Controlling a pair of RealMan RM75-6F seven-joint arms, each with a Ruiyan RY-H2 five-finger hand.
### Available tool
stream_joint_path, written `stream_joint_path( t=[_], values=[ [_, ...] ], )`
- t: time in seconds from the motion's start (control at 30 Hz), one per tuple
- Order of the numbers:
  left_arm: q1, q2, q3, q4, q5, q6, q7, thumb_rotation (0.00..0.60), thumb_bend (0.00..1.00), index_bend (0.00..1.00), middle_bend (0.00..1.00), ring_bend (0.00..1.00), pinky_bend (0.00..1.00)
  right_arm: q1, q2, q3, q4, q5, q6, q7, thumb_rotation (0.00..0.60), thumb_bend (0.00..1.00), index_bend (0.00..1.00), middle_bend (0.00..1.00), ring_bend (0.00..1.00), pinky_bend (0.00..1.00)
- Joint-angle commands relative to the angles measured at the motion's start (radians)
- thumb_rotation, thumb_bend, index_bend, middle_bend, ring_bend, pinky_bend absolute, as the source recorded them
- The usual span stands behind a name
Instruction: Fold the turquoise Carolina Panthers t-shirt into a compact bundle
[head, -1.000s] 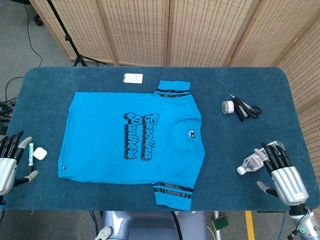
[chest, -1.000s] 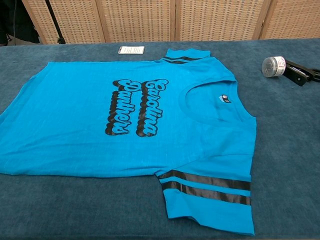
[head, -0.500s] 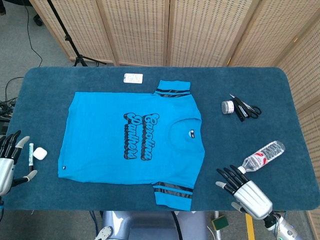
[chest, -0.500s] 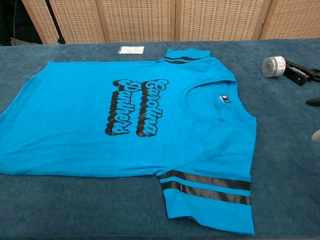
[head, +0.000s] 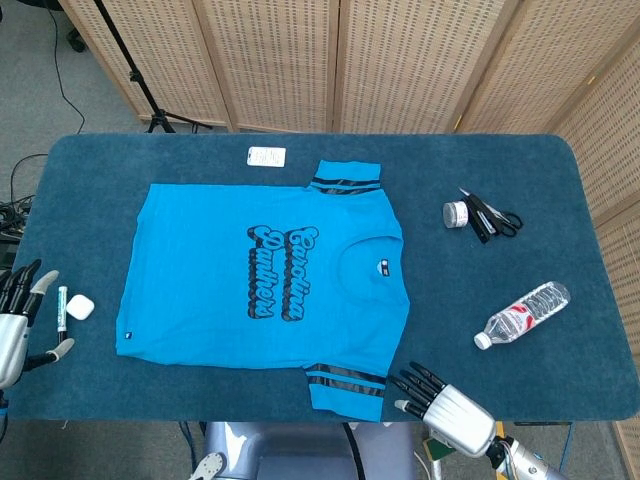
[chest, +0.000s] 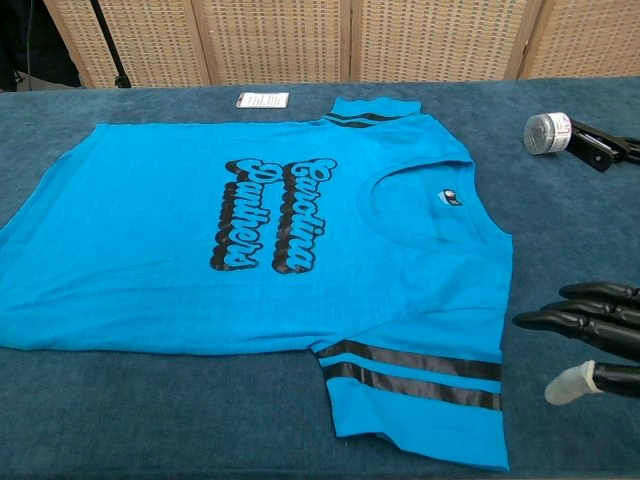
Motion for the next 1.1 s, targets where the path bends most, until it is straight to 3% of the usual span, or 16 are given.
stream_joint_path(
  t=[0.03, 0.4, 0.83, 1.1],
  values=[
    [0.0, -0.003, -0.001, 0.0, -0.001, -0.001, 0.005, 0.6, 0.0, 0.0, 0.0, 0.0, 0.0, 0.008, -0.009, 0.001, 0.002, -0.002, 0.001, -0.007, 0.6, 0.0, 0.28, 0.0, 0.0, 0.0],
    [-0.004, -0.008, -0.004, 0.001, -0.012, -0.01, 0.013, 0.6, 0.0, 0.0, 0.0, 0.0, 0.0, 0.036, -0.056, -0.011, 0.007, 0.007, -0.052, -0.06, 0.6, 0.0, 0.29, 0.0, 0.0, 0.0],
    [-0.008, -0.008, -0.01, 0.005, -0.027, -0.022, 0.01, 0.6, 0.0, 0.0, 0.0, 0.0, 0.0, 0.1, -0.087, 0.047, -0.024, 0.049, -0.117, -0.148, 0.6, 0.0, 0.3, 0.0, 0.0, 0.0],
    [-0.01, -0.007, -0.012, 0.004, -0.034, -0.027, 0.009, 0.6, 0.0, 0.0, 0.0, 0.0, 0.0, 0.131, -0.13, 0.052, -0.003, 0.06, -0.144, -0.166, 0.6, 0.0, 0.3, 0.0, 0.0, 0.0]
  ],
)
